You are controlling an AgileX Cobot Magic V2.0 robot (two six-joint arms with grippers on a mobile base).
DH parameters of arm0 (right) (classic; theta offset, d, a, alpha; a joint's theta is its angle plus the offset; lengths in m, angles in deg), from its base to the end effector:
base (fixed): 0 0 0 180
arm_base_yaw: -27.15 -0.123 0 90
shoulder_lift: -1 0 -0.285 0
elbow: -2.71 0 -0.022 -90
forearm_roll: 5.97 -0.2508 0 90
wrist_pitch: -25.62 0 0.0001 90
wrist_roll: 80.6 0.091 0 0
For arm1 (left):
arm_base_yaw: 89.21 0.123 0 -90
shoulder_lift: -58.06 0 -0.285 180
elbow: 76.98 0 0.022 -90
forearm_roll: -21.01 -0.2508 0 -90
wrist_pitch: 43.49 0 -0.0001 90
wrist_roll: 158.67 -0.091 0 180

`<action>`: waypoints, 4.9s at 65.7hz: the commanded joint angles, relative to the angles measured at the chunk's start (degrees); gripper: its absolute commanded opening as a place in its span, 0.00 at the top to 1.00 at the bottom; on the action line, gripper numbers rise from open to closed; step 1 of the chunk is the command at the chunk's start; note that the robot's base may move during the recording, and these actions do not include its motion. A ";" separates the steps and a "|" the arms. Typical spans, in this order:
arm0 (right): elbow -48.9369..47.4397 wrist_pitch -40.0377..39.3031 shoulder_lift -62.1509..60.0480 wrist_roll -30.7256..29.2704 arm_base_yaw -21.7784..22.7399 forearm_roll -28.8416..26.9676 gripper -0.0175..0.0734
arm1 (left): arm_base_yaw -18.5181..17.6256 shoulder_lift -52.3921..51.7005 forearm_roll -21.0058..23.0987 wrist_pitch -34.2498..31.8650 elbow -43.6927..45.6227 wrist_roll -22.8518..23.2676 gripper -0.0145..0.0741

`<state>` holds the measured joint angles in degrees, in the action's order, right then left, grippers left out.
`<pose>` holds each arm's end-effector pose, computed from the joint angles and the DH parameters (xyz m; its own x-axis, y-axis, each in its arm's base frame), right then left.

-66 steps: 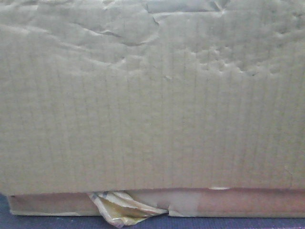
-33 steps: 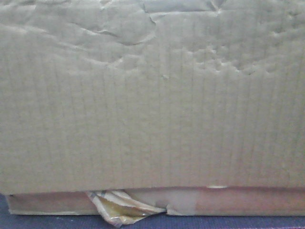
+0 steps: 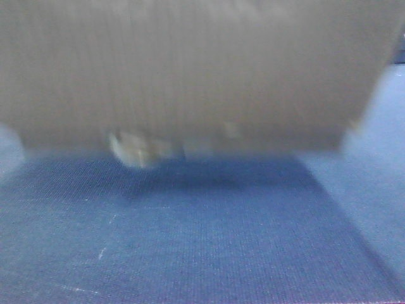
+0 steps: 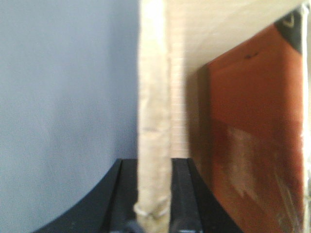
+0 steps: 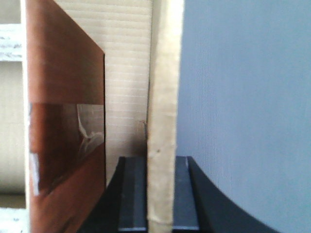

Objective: Stack two boxes on right shelf middle
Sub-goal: 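Lift the nested boxes off the bench with both grippers, then hold the boxes with both grippers while driving toward the steel shelf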

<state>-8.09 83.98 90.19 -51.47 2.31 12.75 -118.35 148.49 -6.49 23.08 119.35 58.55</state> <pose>0.2815 0.1029 0.4177 -0.6852 0.0288 -0.7278 -0.0065 0.9989 0.0457 0.2741 -0.1087 0.4365 -0.6698 -0.0735 -0.7389 -0.1051 0.9945 -0.0036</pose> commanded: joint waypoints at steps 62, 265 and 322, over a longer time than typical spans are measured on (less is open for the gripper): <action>-7.34 -10.83 -1.33 8.62 0.23 12.54 0.98 | 0.18 -1.09 -11.41 -5.90 9.26 0.65 0.96; -7.34 -11.35 -1.33 8.61 0.23 12.54 0.98 | 0.18 -0.74 -11.81 -6.44 9.26 0.54 0.96; -7.34 -11.35 -1.33 8.61 0.23 12.54 0.98 | 0.18 -0.74 -12.04 -6.41 9.26 0.54 0.96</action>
<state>-14.44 73.63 89.96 -43.09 2.08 22.51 -118.35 148.49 -14.95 16.99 127.88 58.77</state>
